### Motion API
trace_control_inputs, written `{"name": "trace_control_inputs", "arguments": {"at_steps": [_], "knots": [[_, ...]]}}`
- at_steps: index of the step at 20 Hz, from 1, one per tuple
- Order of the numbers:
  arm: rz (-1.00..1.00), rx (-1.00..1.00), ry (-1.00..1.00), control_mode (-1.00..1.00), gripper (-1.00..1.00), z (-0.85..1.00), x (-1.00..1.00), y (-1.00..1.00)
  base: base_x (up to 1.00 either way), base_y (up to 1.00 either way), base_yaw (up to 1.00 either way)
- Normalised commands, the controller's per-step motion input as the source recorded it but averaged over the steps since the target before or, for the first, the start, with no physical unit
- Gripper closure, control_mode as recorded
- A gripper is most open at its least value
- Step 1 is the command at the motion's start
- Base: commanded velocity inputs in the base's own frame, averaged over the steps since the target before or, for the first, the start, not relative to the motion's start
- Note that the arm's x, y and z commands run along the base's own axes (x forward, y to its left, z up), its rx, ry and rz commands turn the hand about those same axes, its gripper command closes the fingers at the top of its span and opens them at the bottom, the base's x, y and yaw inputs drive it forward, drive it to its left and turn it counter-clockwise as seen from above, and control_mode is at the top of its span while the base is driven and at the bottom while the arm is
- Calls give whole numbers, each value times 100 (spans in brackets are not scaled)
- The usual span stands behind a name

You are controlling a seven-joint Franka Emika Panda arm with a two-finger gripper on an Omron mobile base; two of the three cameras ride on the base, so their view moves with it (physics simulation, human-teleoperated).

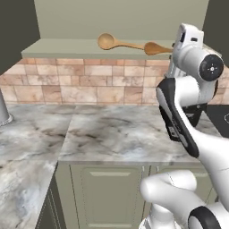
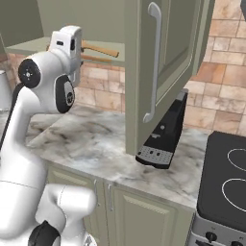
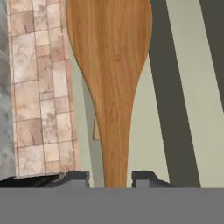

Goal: Organize the utensils by type. Pick up the wooden spoons from the counter and place them in the open cabinet. Then pick up the metallic utensils from the counter and place them in the open drawer.

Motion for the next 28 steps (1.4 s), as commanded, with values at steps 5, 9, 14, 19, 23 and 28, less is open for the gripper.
{"name": "trace_control_inputs", "arguments": {"at_steps": [5,9,14,19,23,28], "knots": [[0,-5,32,-100,100,50,12,-9,0,0,0],[0,-9,12,-100,100,5,31,-14,0,0,0],[0,-6,9,-100,100,-6,29,-16,0,0,0],[-3,-9,7,-100,100,-26,30,-14,0,0,0],[0,-7,0,-100,100,-26,27,-17,0,0,0],[0,-5,0,-100,100,-9,31,-26,0,0,0]]}}
